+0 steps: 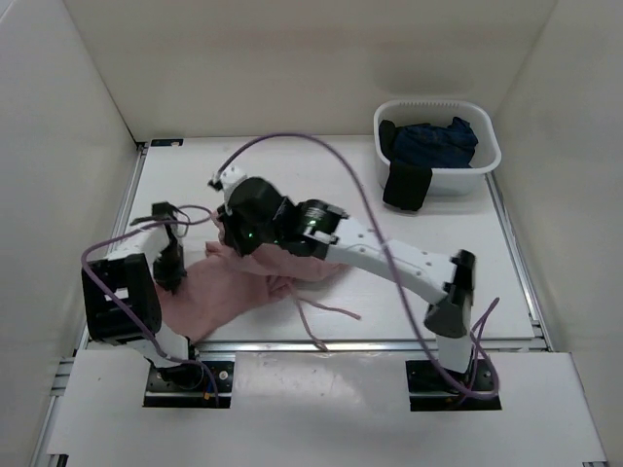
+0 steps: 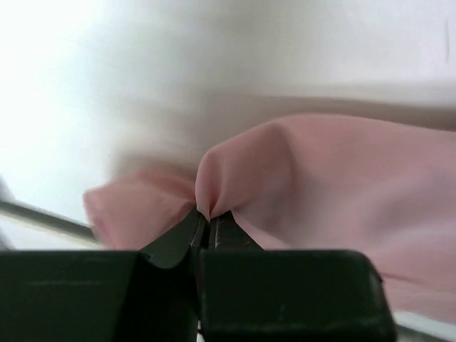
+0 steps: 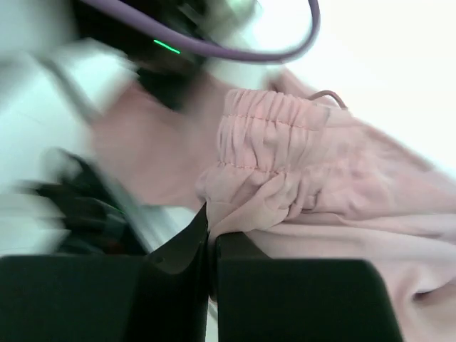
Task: Fold and stack the trousers
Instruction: Flatten the trousers out
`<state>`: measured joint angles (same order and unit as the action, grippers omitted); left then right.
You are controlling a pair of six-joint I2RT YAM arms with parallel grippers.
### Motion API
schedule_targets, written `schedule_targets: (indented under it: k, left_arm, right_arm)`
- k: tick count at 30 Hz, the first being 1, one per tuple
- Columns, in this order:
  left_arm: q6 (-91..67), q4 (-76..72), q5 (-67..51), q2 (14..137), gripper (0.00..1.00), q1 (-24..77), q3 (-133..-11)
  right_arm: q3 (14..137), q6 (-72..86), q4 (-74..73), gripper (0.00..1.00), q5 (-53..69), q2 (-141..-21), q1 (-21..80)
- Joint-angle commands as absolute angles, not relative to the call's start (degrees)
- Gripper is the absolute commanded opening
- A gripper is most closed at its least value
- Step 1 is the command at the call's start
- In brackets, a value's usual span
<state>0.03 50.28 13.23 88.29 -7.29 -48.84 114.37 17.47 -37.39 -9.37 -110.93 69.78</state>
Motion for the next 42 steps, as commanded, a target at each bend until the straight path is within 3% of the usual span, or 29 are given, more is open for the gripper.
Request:
schedule_targets:
  k: [1, 4, 7, 8, 12, 17, 18, 20, 21, 22, 23, 25, 26, 27, 28, 29, 30, 34, 37, 39, 40, 42]
  left_arm:
    - [0.0, 45.3, 19.9, 88.8, 0.14, -13.1, -60.7]
    - [0.0, 46.0, 24.0, 93.6, 0.14, -14.5, -70.0]
    - [0.0, 48.1, 25.8, 98.2, 0.14, -14.5, -83.1]
    - [0.0, 48.9, 26.4, 101.6, 0.14, -14.5, -90.0]
    - [0.0, 53.4, 28.5, 108.8, 0.14, -10.3, -104.6]
    - [0.0, 54.2, 31.9, 113.3, 0.14, -1.4, -109.1]
    - [0.0, 54.2, 32.6, 114.7, 0.2, 0.7, -109.8]
    - [0.0, 55.9, 33.3, 116.1, 0.42, 2.1, -110.6]
    - [0.0, 57.0, 33.3, 116.6, 0.6, 3.5, -110.7]
    - [0.0, 58.3, 32.4, 116.6, 0.88, 4.1, -111.4]
    - [0.0, 59.9, 31.0, 115.5, 0.97, 4.7, -111.4]
    - [0.0, 59.9, 26.5, 110.9, 1.0, 5.3, -106.9]
    - [0.0, 59.9, 24.0, 107.5, 1.0, 5.3, -102.3]
    - [0.0, 59.9, 24.0, 106.1, 1.0, 5.3, -99.6]
    - [0.0, 59.9, 25.4, 105.0, 1.0, 5.3, -97.0]
    - [0.0, 59.3, 28.7, 103.2, 1.0, 5.3, -94.2]
    - [0.0, 59.3, 30.1, 102.5, 1.0, 5.3, -89.3]
    - [0.0, 58.6, 28.3, 100.5, 1.0, 0.4, -86.7]
    - [0.0, 58.6, 25.2, 99.1, 1.0, -4.1, -90.5]
    - [0.0, 58.6, 21.9, 99.1, 1.0, -7.8, -92.7]
    - [0.0, 58.6, 20.6, 100.2, 1.0, -9.0, -94.6]
    - [0.0, 58.6, 16.7, 103.6, 1.0, -12.0, -96.8]
  right_arm:
    - [118.3, 18.6, -35.4, 0.0, -9.1, -99.7, 70.8]
    - [109.2, 28.2, -29.4, 0.0, -17.4, -88.5, 67.7]
    - [91.5, 42.5, -25.4, 0.0, -27.1, -74.3, 62.5]
    - [84.7, 46.5, -30.9, 0.0, -34.7, -71.1, 60.8]
    - [69.9, 56.0, -44.5, 0.0, -43.8, -58.3, 51.8]
    - [60.0, 67.3, -60.2, 0.0, -49.0, -52.5, 45.8]
    - [58.7, 69.0, -62.1, 0.0, -49.6, -52.5, 45.3]
    - [58.0, 74.5, -69.4, 0.0, -52.6, -52.5, 44.7]
    - [57.5, 79.7, -71.5, 0.0, -53.5, -51.9, 44.7]
    - [56.4, 81.0, -73.6, 0.0, -53.5, -51.9, 44.7]
    - [55.9, 81.0, -73.7, 0.0, -53.5, -51.9, 44.7]
    - [54.8, 82.6, -76.0, 0.0, -52.8, -52.5, 44.7]
    - [54.1, 85.4, -79.9, 0.09, -52.8, -53.4, 44.7]
    - [53.3, 86.9, -82.0, 0.28, -52.3, -54.0, 44.7]
    - [53.3, 88.5, -83.7, 0.77, -52.3, -54.7, 44.7]
    - [53.3, 87.8, -85.2, 0.91, -51.8, -54.7, 44.7]
    - [53.3, 86.6, -85.2, 0.98, -51.8, -54.7, 44.7]
    - [57.0, 86.0, -85.2, 0.99, -53.3, -53.8, 44.2]
    - [63.5, 71.3, -74.7, 0.99, -54.2, -57.4, 44.2]
    - [64.2, 51.6, -64.1, 0.99, -48.9, -61.4, 44.2]
    - [64.2, 48.1, -58.8, 0.97, -43.0, -63.3, 44.2]
    - [65.9, 48.1, -60.5, 0.94, -42.9, -69.6, 44.2]
